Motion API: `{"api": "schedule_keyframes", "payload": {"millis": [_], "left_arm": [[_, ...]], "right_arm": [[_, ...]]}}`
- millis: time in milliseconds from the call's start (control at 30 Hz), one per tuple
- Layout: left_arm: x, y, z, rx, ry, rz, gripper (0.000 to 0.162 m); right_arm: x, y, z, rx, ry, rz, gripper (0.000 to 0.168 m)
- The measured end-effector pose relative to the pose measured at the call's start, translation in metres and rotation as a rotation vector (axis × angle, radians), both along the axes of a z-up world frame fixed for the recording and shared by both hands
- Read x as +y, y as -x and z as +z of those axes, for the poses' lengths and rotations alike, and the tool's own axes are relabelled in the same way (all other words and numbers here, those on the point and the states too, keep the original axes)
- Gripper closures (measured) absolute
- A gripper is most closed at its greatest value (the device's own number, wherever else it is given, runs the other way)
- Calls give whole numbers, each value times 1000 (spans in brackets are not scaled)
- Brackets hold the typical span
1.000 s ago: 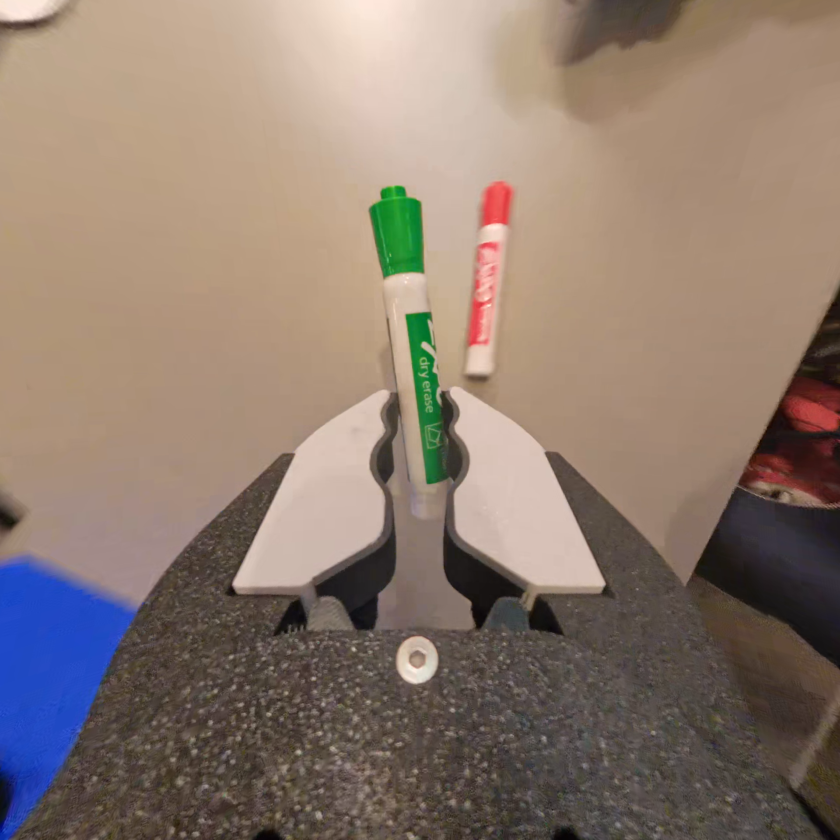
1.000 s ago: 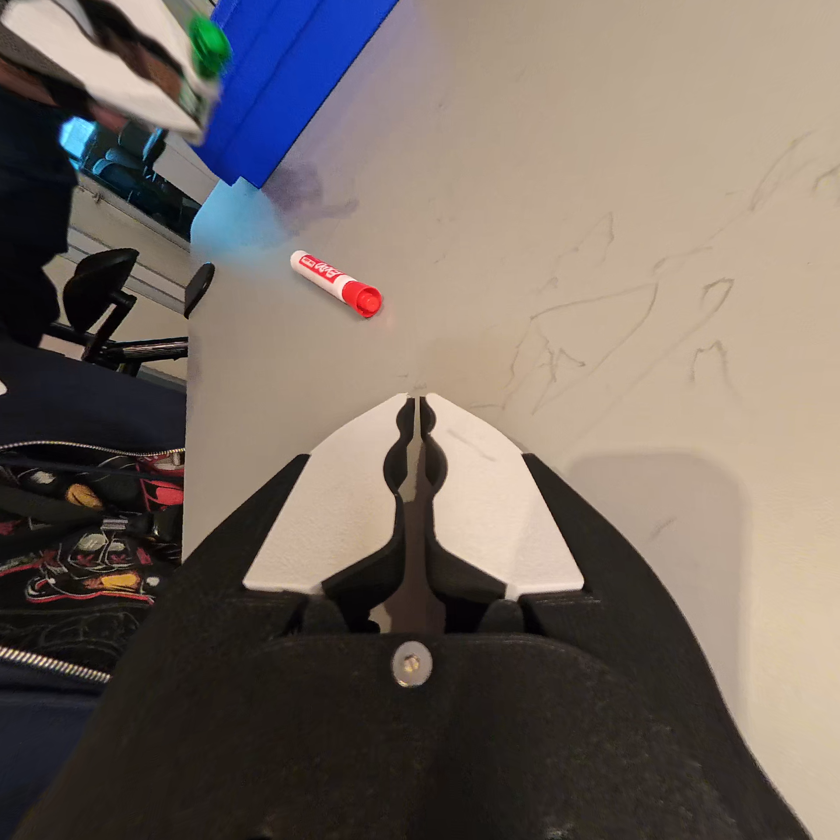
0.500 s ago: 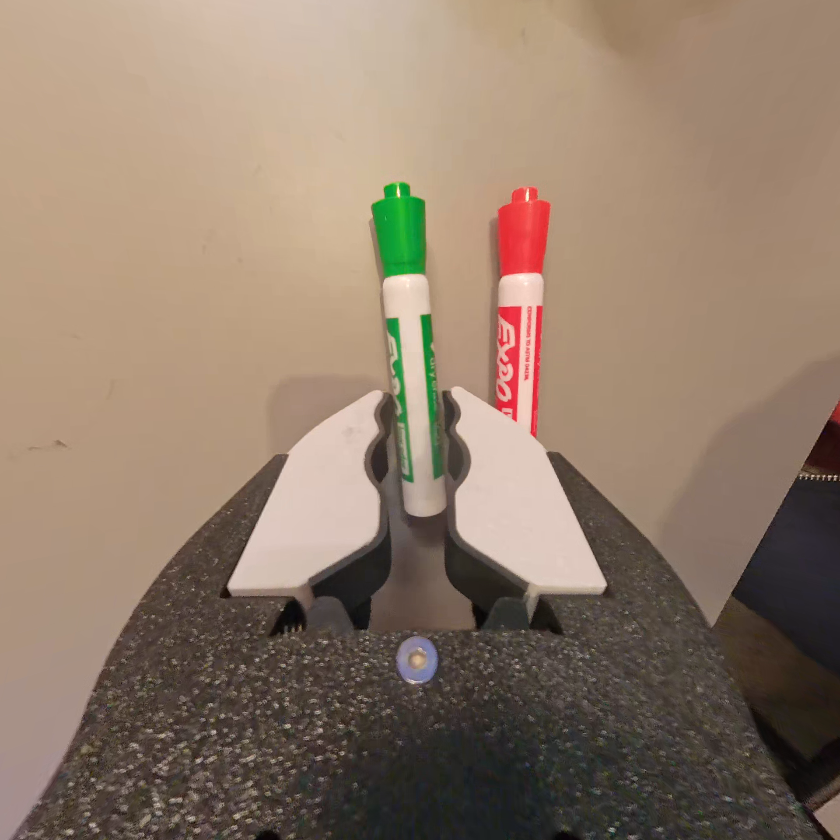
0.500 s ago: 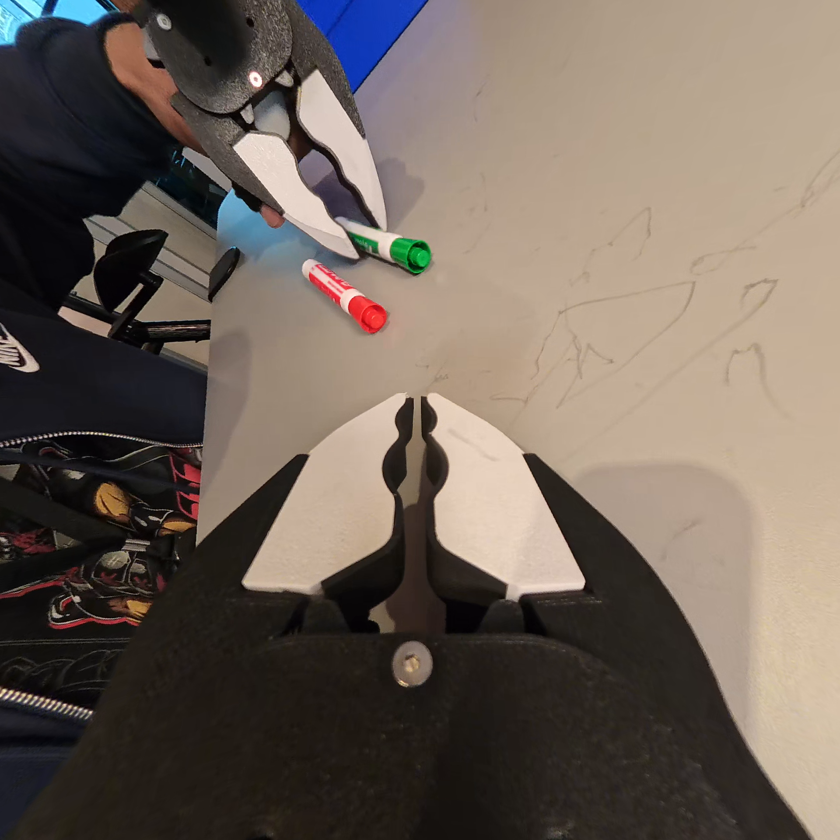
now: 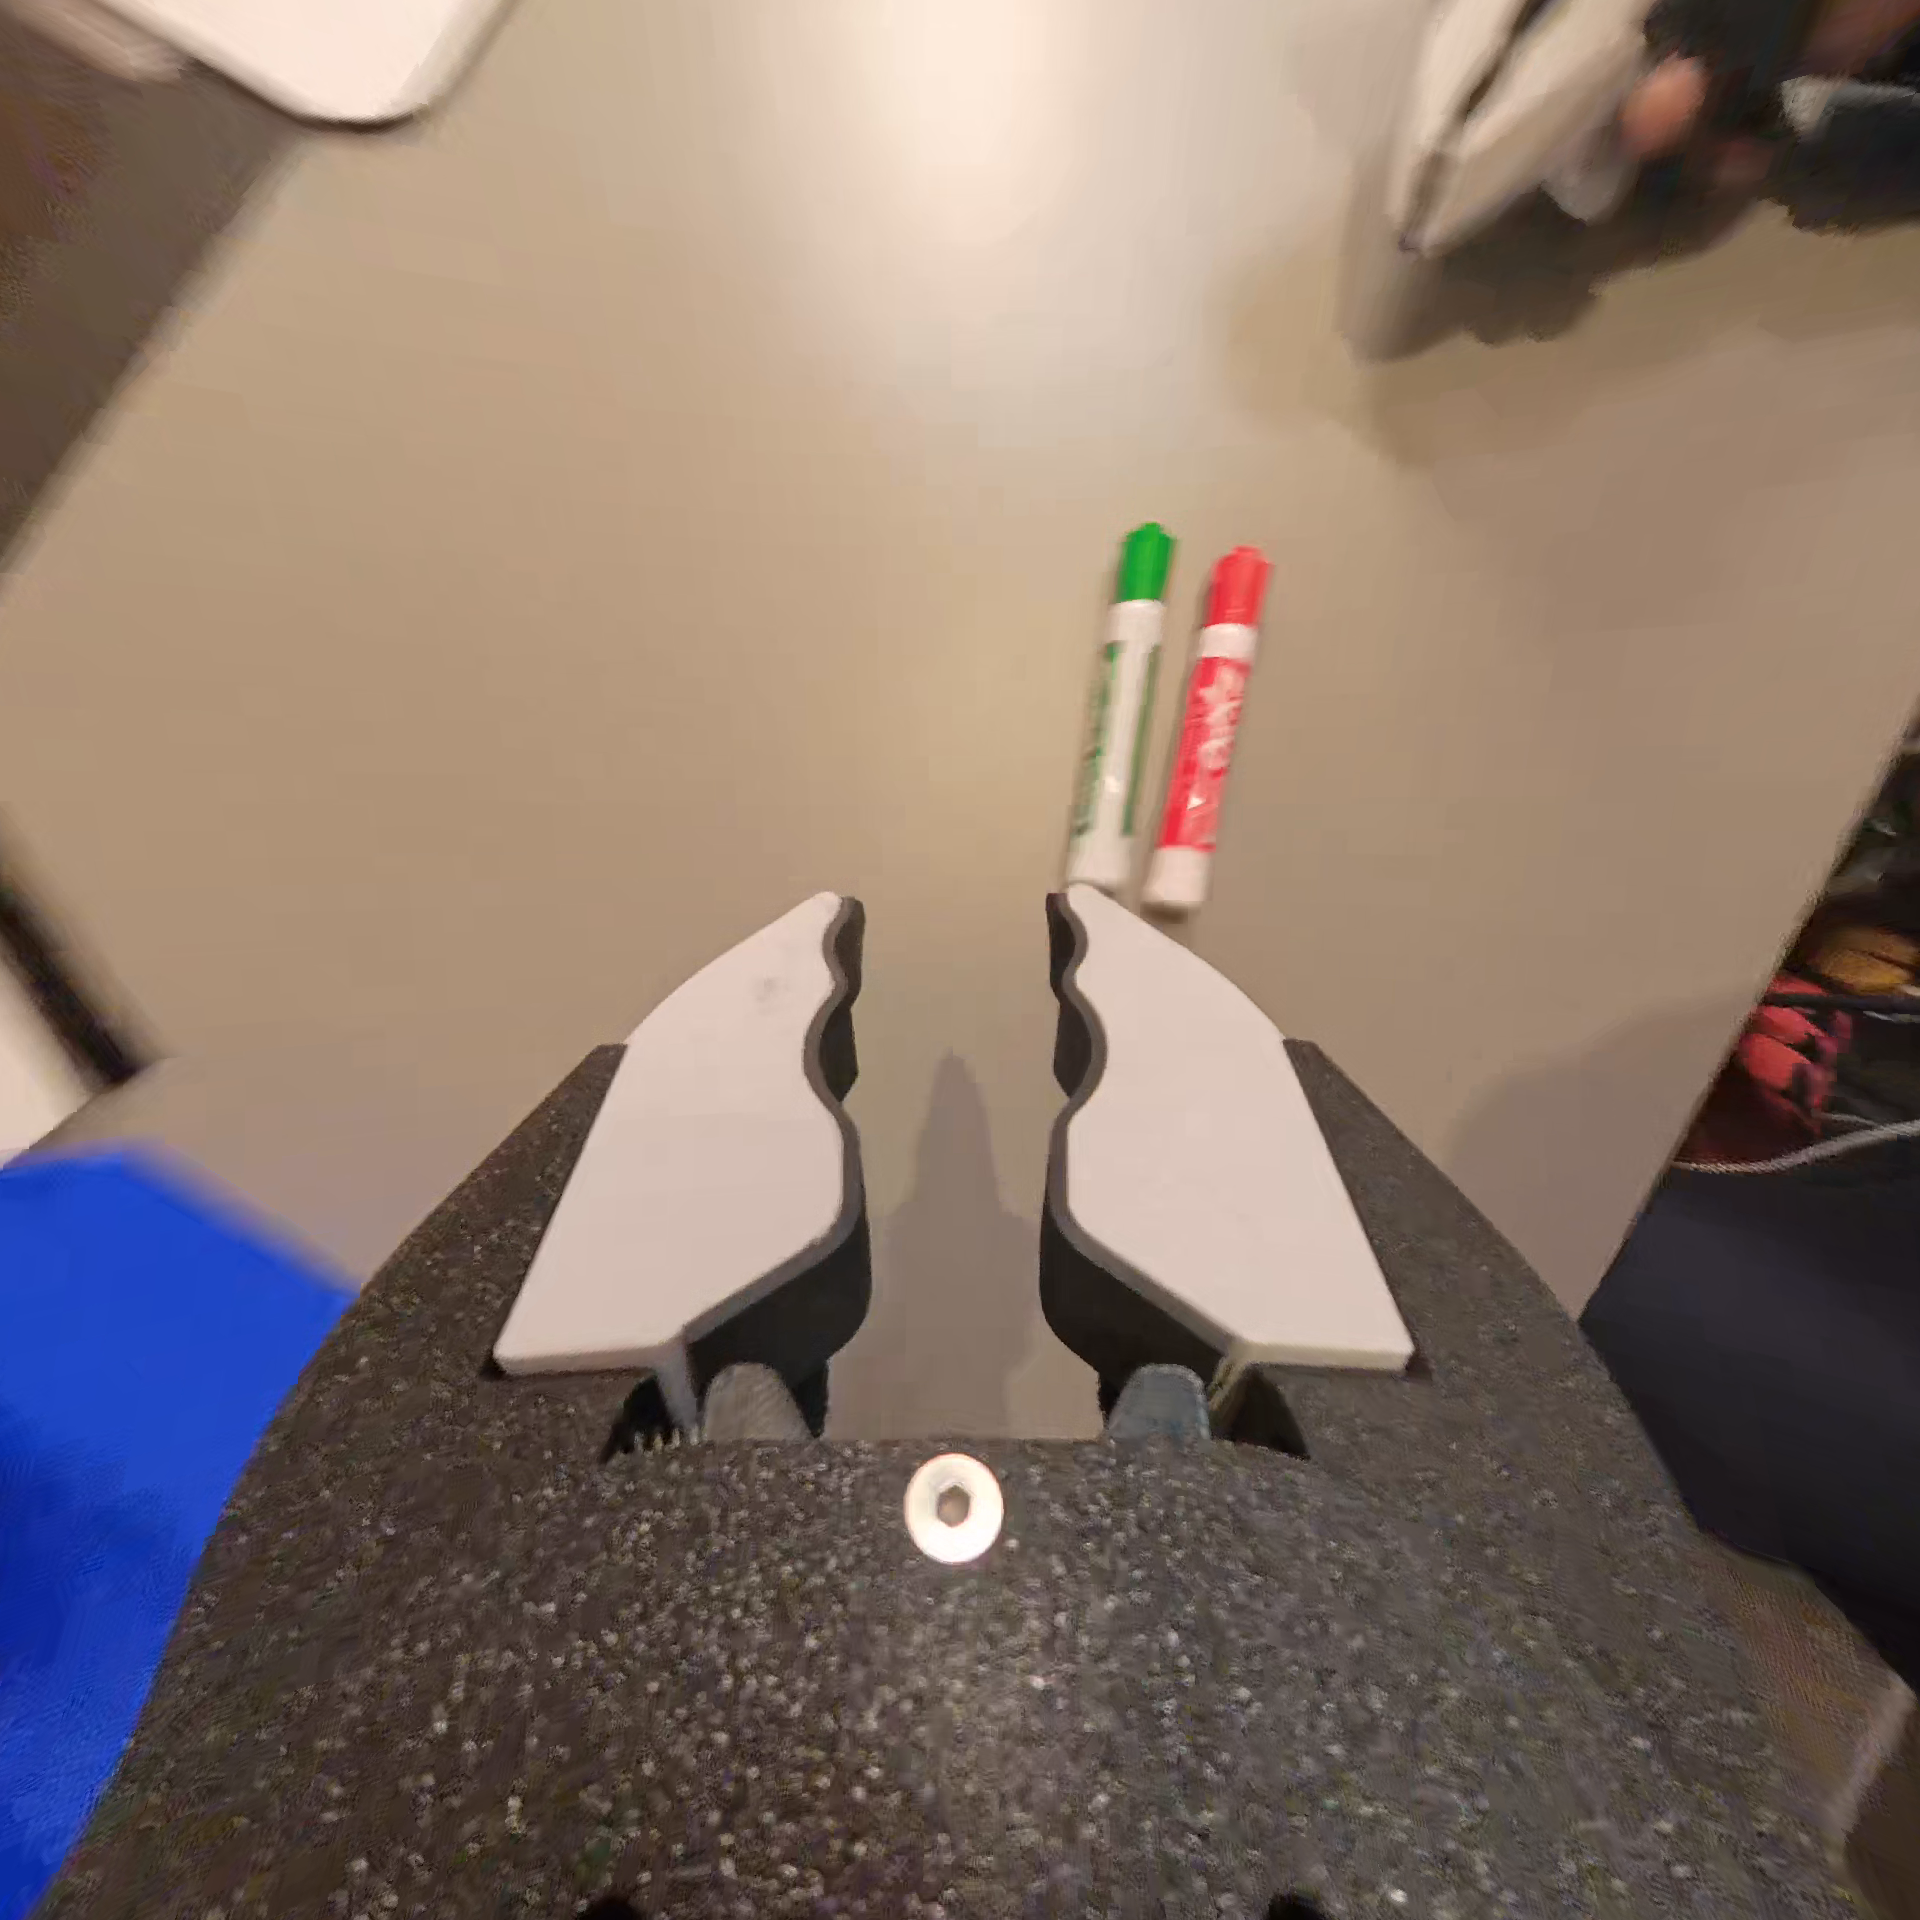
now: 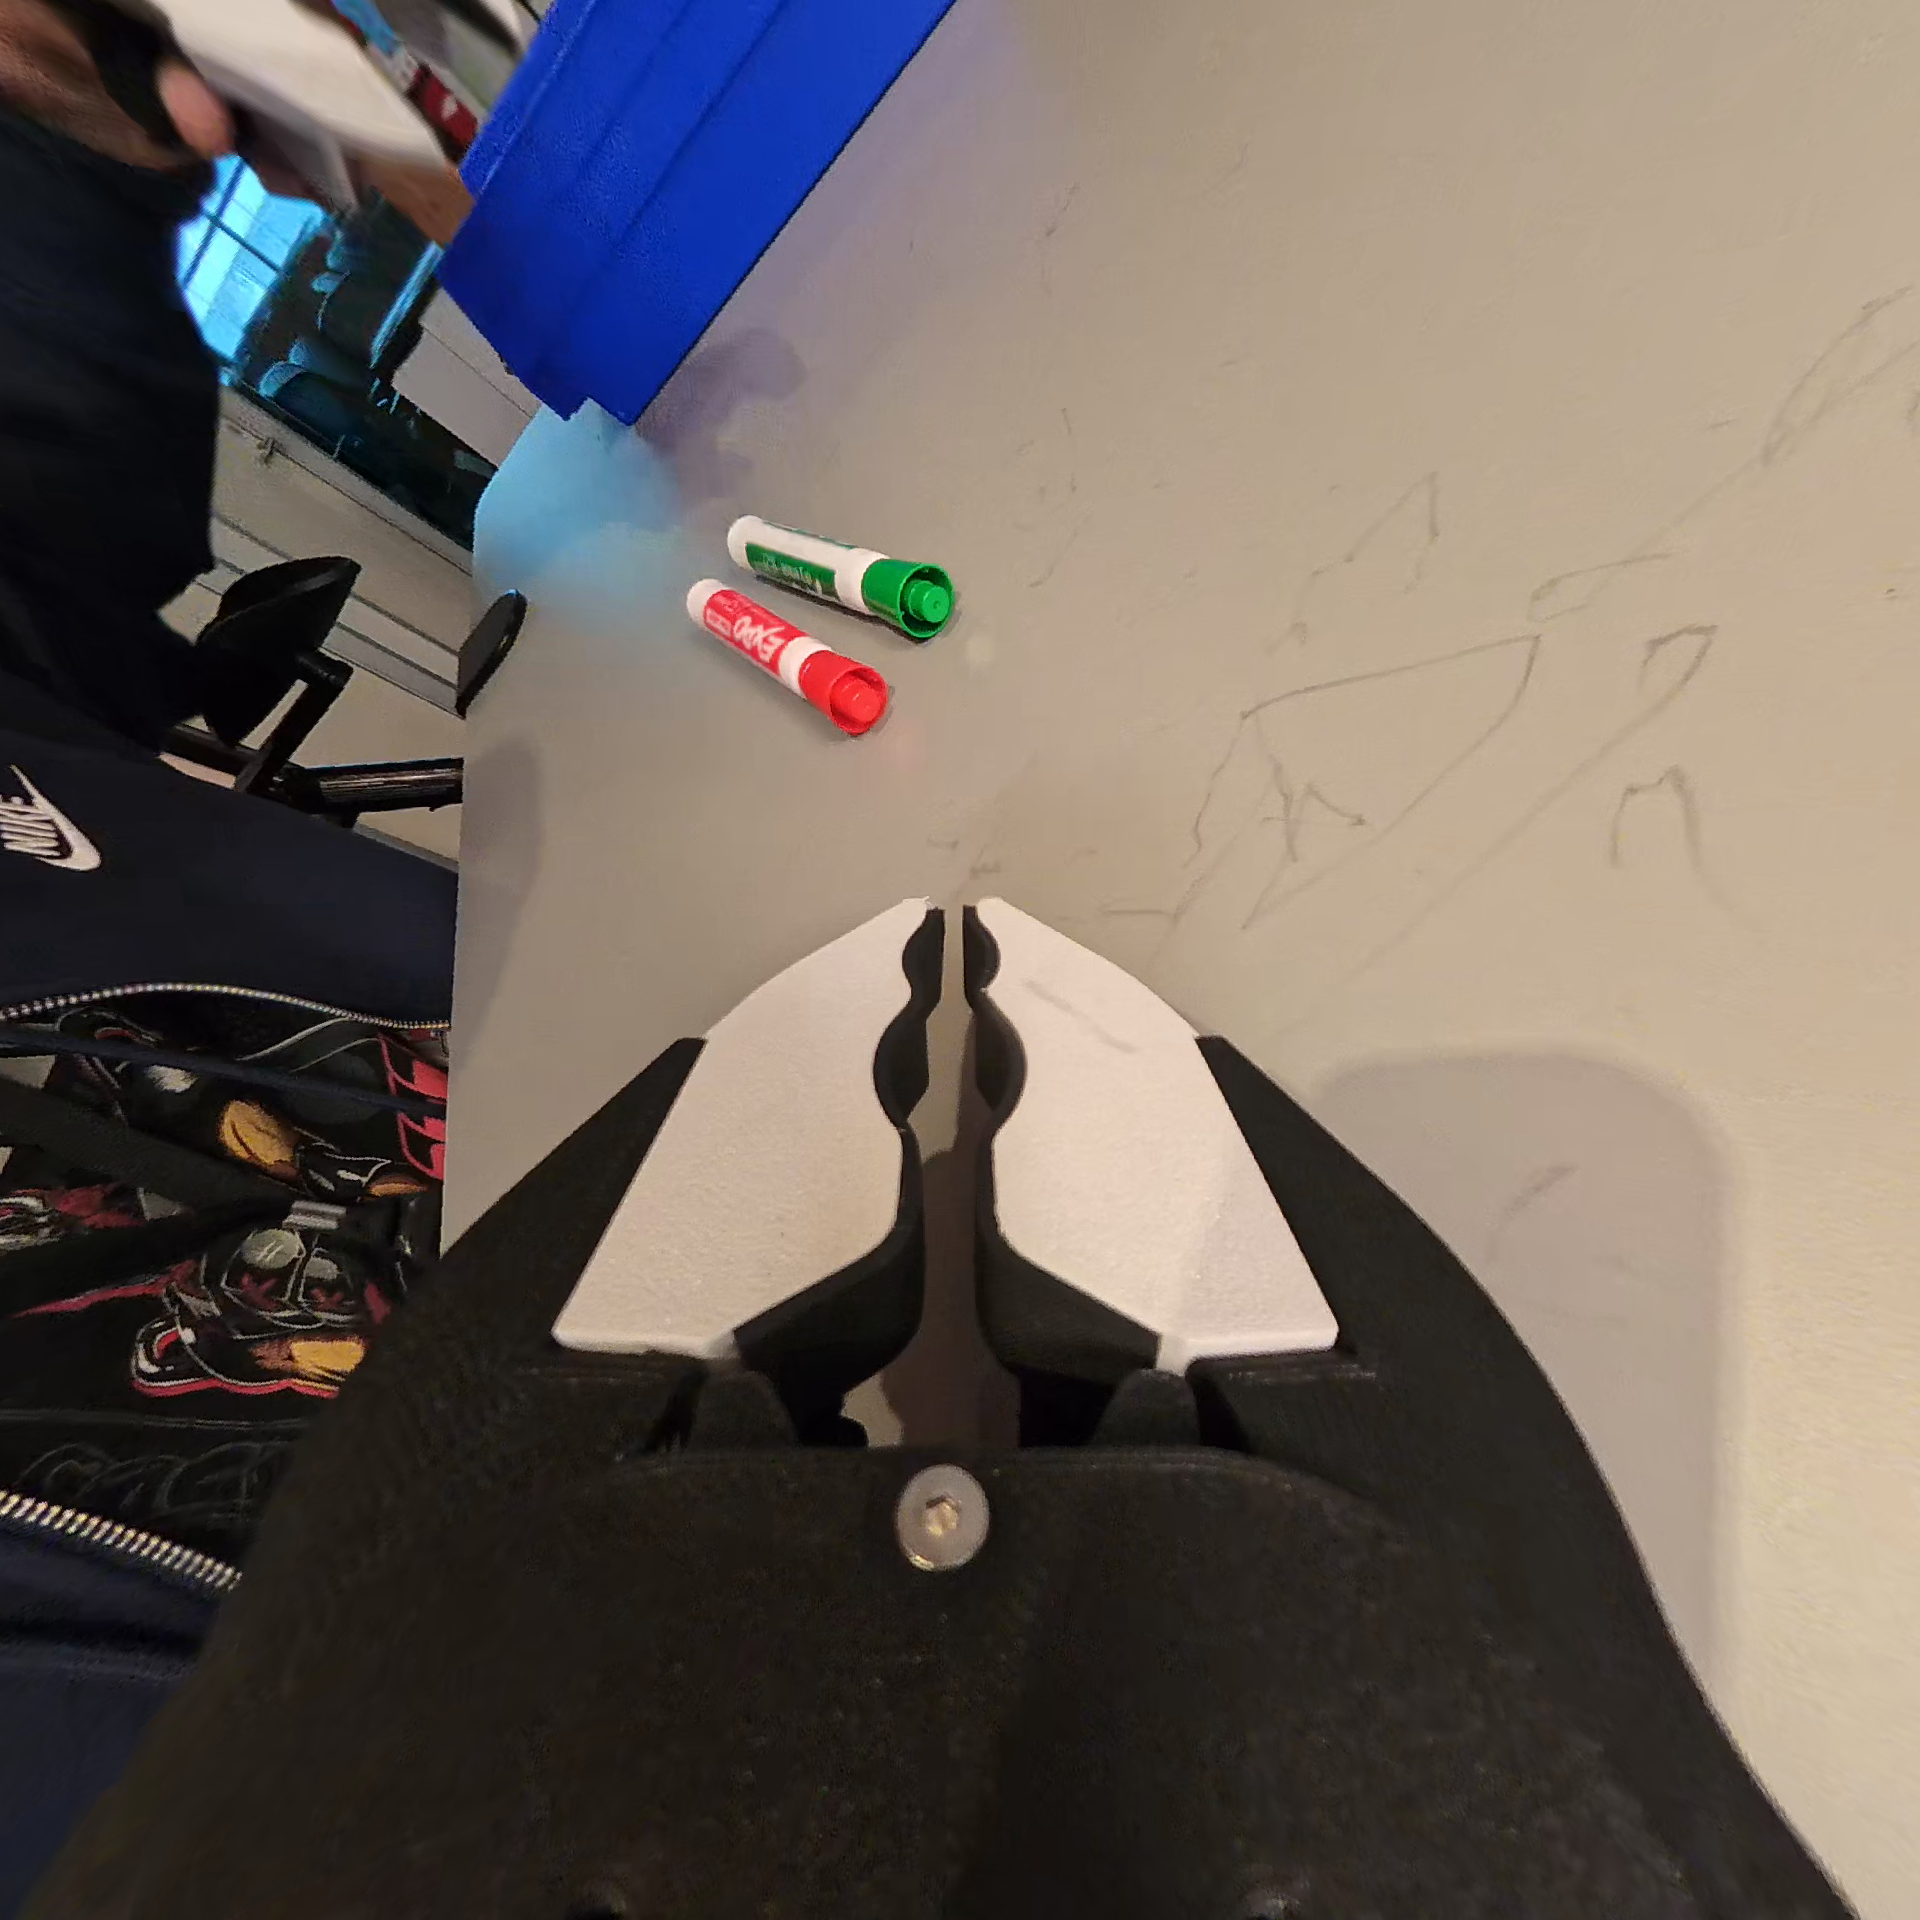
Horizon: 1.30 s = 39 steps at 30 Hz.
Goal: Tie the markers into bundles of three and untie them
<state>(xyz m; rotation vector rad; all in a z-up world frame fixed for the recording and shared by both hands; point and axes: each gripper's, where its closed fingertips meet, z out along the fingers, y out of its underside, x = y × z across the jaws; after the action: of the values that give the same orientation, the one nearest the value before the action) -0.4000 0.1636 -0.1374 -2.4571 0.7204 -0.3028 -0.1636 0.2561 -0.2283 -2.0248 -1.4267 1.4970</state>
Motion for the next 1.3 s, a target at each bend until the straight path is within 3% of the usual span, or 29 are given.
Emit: {"api": "schedule_keyframes", "payload": {"millis": [133, 233, 400, 533, 667, 767, 833, 933, 1100, 1200, 1267, 1300], "left_arm": [[-31, 133, 15, 179, -19, 346, 127], [-72, 239, -11, 381, 106, 615, 125], [-127, 311, -73, 589, 381, 756, 128], [-144, 331, -96, 758, 488, 749, 131], [-148, 339, -113, 799, 567, 746, 135], [-145, 343, -115, 716, 565, 795, 139], [-140, 335, -118, 562, 562, 804, 144], [-133, 306, -119, 285, 568, 762, 124], [-148, 303, -116, 456, 611, 627, 115], [-156, 308, -118, 518, 639, 554, 123], [-155, 304, -121, 469, 649, 548, 143], [-155, 304, -120, 467, 651, 538, 143]], "right_arm": [[0, 1, -2, -13, 10, -1, 164], [0, 2, -3, -26, 11, -3, 164], [1, 2, -5, -39, 5, -8, 164], [2, 2, -5, -34, 0, -16, 164], [0, 2, -6, -42, 5, -5, 163], [0, 2, -5, -35, 5, -5, 163], [0, 1, -4, -30, 7, -5, 163], [-1, 1, -4, -27, 8, 1, 162], [-2, 1, -4, -27, 12, 15, 162], [-3, 1, -3, -22, 12, 17, 162], [-3, 1, -3, -20, 7, 19, 162], [-3, 1, -3, -18, 4, 20, 162]]}}
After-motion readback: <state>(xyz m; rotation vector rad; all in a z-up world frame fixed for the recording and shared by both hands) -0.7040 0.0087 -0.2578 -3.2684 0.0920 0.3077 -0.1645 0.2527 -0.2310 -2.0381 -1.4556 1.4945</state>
